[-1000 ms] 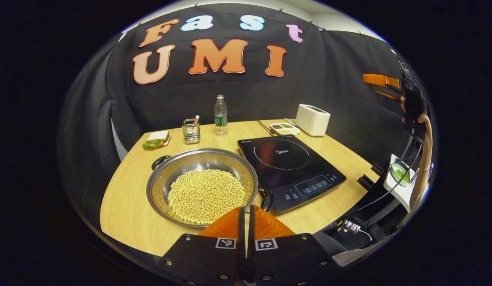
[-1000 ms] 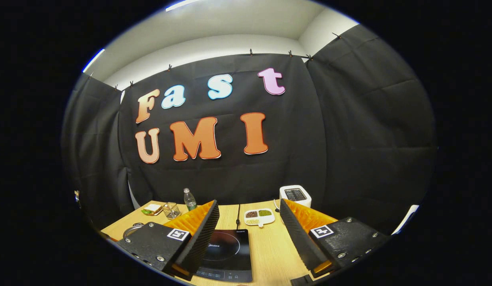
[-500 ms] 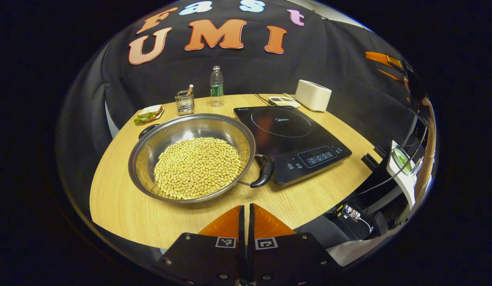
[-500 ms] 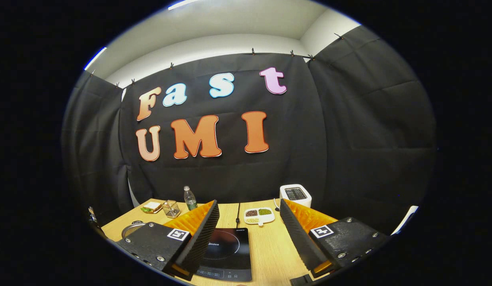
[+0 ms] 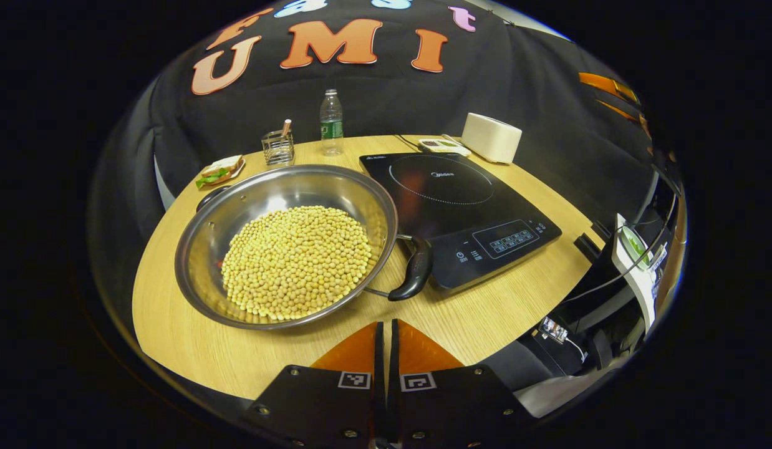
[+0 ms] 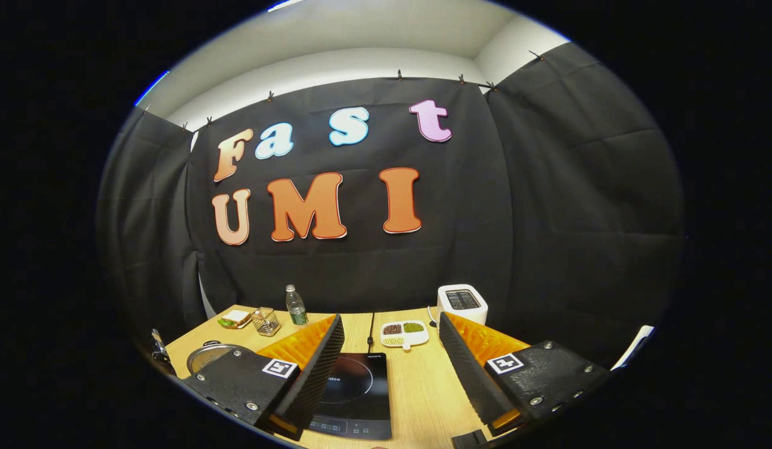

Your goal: First push the handle of the pot to place it horizontally, then grasp the pot with both hands and set it on the induction cooktop.

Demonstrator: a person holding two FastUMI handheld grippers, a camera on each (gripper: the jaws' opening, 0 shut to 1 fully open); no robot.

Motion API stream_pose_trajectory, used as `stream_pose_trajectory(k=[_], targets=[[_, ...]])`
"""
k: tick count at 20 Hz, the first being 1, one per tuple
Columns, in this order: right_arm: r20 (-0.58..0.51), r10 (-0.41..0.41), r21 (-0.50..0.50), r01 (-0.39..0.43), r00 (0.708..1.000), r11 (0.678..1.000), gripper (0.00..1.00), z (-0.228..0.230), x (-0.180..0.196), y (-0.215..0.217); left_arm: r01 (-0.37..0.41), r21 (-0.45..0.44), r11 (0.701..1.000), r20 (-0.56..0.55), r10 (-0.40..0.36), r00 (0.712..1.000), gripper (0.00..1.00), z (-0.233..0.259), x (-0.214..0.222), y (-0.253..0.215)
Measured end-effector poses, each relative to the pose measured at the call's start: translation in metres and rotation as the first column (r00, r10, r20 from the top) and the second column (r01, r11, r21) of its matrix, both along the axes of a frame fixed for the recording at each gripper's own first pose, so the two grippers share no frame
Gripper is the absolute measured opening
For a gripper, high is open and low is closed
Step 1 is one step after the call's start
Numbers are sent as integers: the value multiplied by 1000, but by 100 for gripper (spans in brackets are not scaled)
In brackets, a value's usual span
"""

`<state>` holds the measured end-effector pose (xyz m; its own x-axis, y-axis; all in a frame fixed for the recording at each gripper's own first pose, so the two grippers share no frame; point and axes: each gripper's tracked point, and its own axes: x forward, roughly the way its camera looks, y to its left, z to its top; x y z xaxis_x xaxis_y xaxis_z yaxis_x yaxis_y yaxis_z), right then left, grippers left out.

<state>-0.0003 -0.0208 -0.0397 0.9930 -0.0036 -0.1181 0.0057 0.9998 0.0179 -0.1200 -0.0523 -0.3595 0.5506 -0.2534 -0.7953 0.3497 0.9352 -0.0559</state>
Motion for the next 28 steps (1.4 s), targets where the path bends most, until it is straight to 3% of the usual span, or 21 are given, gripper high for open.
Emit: stream_pose_trajectory(k=[6, 28], targets=[[-7, -21, 10, 21, 1000, 1000, 95, -3, 2, -12, 29, 1, 1000, -12, -29, 1000, 2, -6, 8, -16], [-20, -77, 15, 77, 997, 997, 95, -13, 1, -48, -5, -54, 999, -27, 4, 1000, 2, -19, 55, -47]])
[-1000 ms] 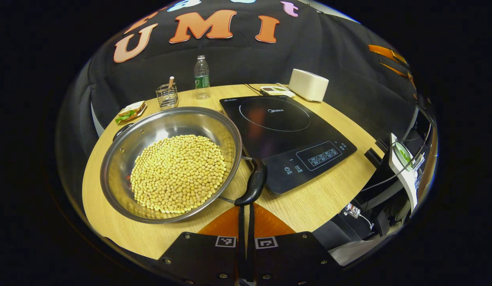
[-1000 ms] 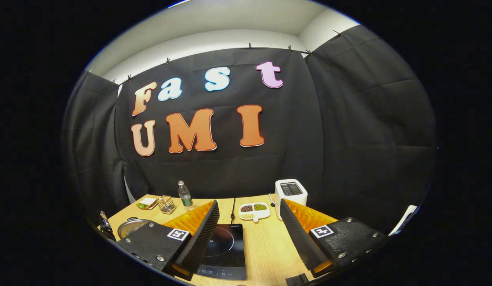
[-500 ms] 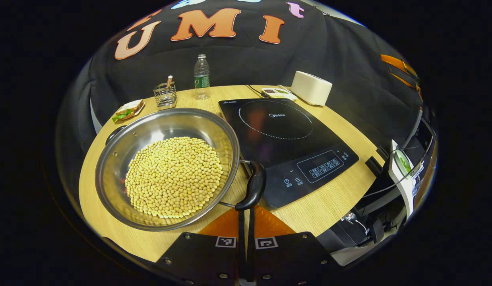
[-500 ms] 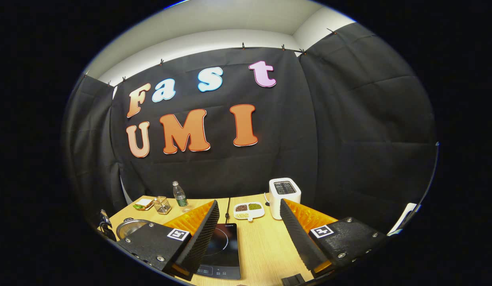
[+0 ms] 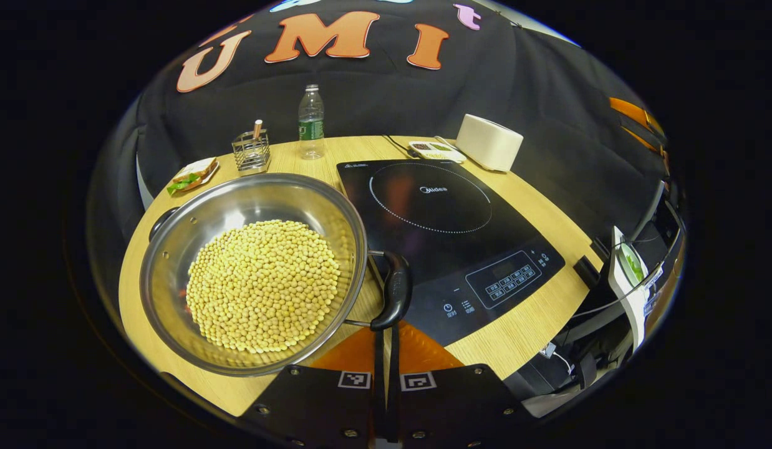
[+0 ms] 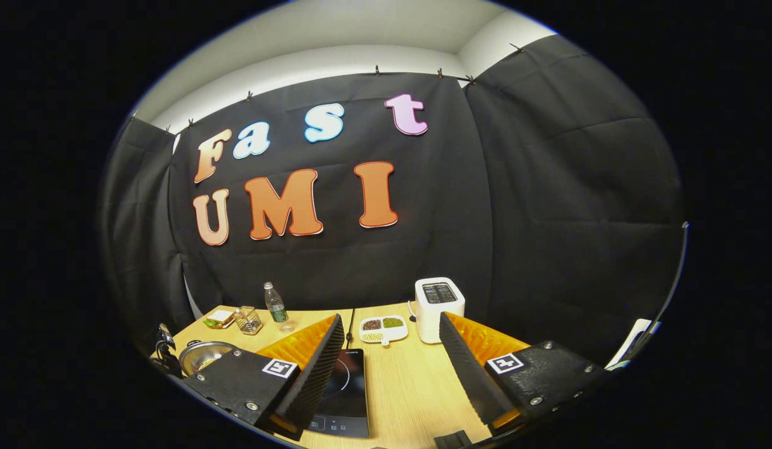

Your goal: First push the handle of the pot to place it horizontally, then grasp the pot with both hands and set it on the induction cooktop.

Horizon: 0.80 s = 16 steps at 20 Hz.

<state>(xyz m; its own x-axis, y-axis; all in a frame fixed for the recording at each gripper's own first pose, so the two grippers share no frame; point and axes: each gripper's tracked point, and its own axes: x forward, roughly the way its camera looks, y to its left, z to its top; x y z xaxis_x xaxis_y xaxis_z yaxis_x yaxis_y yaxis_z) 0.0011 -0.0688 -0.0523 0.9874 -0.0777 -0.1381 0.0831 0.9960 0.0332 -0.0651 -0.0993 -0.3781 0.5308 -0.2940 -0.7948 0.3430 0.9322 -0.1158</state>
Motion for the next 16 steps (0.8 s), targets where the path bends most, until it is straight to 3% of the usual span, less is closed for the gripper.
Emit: stream_pose_trajectory(k=[16], targets=[[-25, -22, -9, 21, 999, 1000, 95, -12, 13, -11, 8, 34, 999, 10, -8, 1000, 1, -7, 28, -5]])
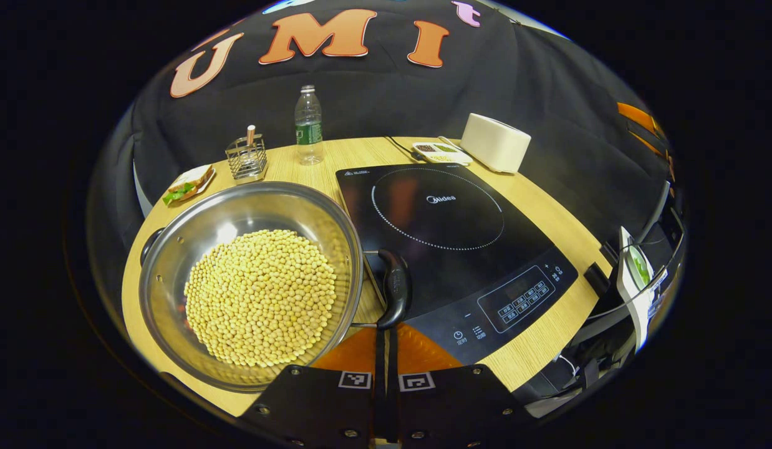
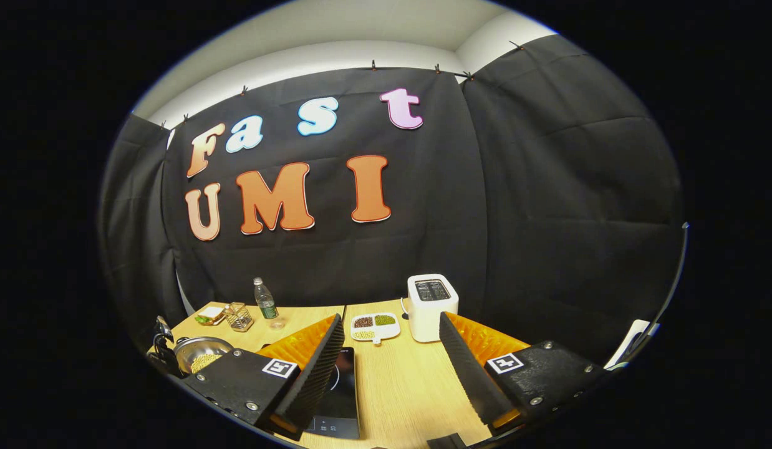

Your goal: First push the handle of the pot to place it horizontally, then grasp the pot with both hands and set it on the induction cooktop.

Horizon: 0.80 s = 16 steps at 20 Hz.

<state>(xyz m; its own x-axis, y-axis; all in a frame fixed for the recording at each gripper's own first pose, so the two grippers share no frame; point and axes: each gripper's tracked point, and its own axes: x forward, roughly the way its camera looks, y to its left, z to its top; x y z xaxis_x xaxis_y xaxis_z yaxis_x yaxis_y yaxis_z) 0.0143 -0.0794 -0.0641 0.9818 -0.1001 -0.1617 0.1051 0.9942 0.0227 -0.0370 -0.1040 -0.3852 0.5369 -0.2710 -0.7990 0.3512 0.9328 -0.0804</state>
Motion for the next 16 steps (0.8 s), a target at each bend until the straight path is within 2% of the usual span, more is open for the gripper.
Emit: stream_pose_trajectory(k=[8, 9, 16], targets=[[-20, -19, -2, 19, 1000, 1000, 95, -7, 7, -7, -5, -19, 1000, -1, 5, 1000, 1, 1, 12, 0], [-22, -20, -1, 20, 1000, 1000, 100, -7, 8, -7, -4, -20, 1000, -1, 4, 1000, 1, 1, 12, 0], [-37, -23, -6, 22, 999, 1000, 100, -14, 12, -4, -10, -28, 1000, 8, 10, 1000, 1, 3, 22, -1]])
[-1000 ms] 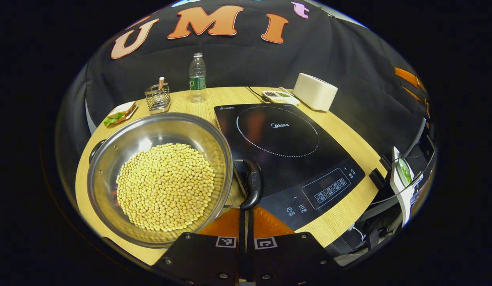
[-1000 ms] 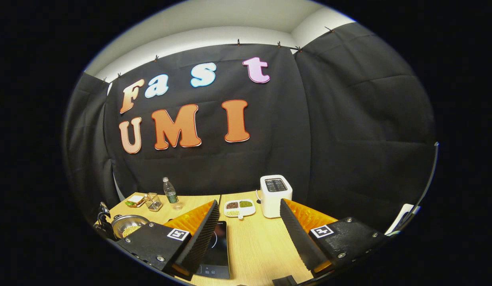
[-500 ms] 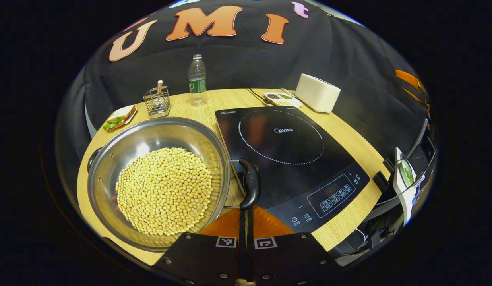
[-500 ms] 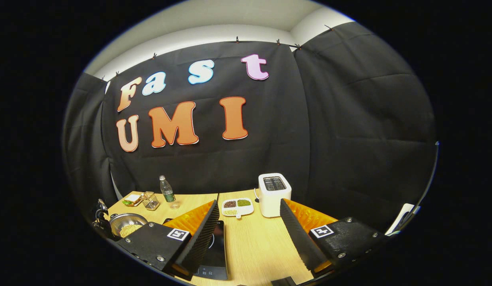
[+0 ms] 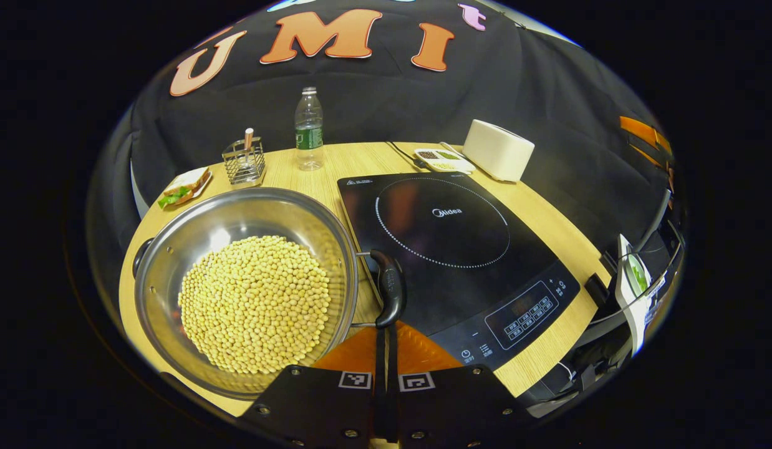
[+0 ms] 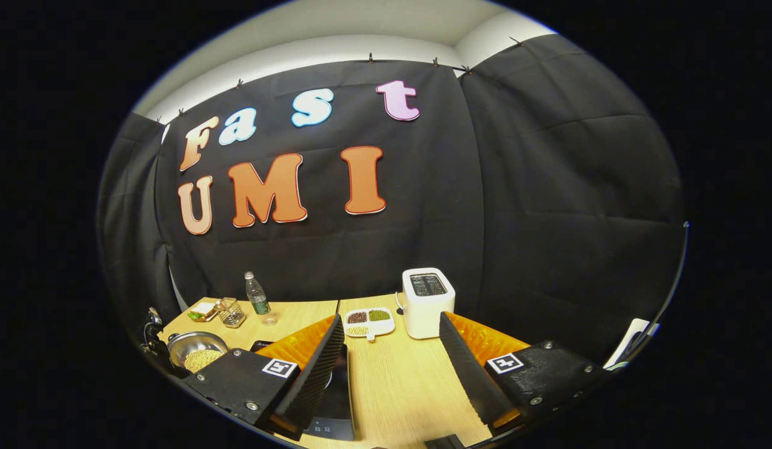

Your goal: First push the handle of the pot to place it horizontally, then grasp the pot with both hands and set it on the induction cooktop.

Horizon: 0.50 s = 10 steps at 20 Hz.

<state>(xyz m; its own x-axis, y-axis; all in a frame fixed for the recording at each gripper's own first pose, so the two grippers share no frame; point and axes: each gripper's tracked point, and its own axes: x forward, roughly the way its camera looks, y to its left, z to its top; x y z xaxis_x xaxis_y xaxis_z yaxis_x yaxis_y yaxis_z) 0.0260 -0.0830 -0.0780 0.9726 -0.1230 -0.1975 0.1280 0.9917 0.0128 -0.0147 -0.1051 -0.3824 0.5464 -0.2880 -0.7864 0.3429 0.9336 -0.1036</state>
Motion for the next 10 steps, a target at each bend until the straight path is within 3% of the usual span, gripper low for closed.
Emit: stream_pose_trajectory(k=[10], targets=[[-24, -5, -8, 5, 1000, 1000, 95, -9, 8, 1, -17, -33, 999, 17, 17, 1000, 1, 2, 29, -2]])
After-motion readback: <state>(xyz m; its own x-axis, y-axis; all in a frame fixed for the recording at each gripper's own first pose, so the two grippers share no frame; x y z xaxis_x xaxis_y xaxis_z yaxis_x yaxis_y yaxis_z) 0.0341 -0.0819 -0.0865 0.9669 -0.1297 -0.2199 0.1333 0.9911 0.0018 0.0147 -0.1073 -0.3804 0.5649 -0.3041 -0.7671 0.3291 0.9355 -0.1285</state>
